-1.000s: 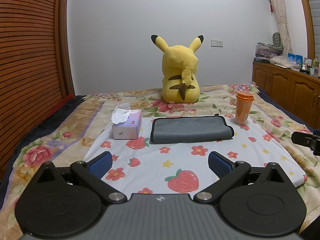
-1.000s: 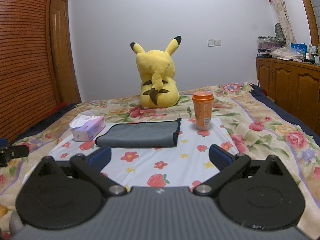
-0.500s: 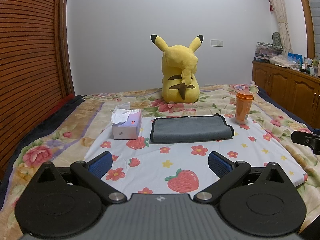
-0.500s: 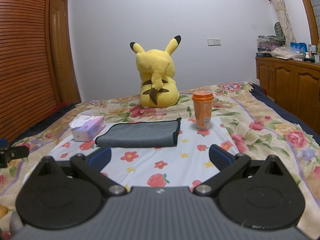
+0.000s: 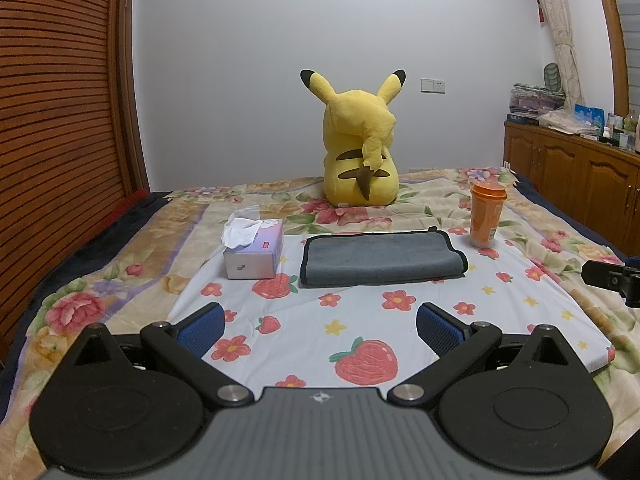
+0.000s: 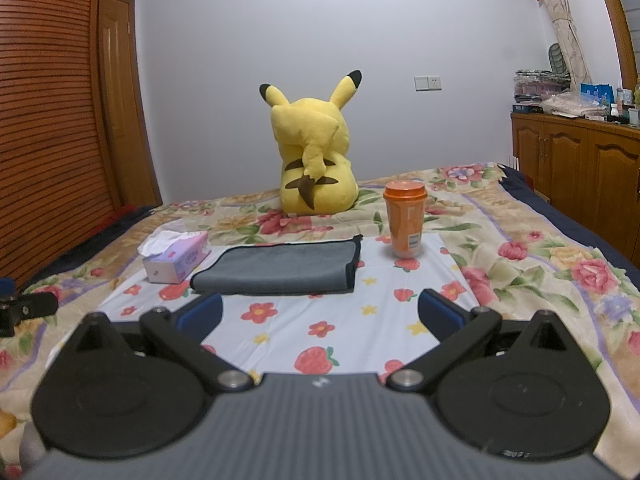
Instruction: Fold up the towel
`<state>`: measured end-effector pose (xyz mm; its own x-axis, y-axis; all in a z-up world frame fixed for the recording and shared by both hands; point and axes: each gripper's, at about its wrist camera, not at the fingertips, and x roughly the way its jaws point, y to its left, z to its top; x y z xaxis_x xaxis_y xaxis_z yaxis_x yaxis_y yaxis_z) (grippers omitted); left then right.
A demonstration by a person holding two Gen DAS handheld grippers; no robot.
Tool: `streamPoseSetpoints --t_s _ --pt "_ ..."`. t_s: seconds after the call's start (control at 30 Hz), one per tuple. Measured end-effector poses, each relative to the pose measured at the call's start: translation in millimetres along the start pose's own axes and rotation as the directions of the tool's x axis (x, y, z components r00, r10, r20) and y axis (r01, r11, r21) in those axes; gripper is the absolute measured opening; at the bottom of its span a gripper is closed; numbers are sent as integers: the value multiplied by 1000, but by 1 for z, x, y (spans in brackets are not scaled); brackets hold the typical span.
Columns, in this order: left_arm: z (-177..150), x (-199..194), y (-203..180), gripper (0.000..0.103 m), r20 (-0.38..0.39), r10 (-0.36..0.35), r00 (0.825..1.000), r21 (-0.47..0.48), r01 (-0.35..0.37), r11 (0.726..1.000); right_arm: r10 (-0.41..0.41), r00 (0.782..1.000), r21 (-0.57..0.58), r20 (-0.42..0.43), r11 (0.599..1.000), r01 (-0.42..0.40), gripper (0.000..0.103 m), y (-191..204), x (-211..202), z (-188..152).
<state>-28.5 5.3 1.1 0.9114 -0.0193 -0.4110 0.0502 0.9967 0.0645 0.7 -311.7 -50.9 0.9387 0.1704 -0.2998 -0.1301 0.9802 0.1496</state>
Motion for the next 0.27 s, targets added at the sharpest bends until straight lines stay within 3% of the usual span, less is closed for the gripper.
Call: streamPoseSetpoints --t_s 0.27 --pt "0 0 0 100 0 3 1000 2 -3 1000 0 1000 1 0 1000 0 103 0 0 0"
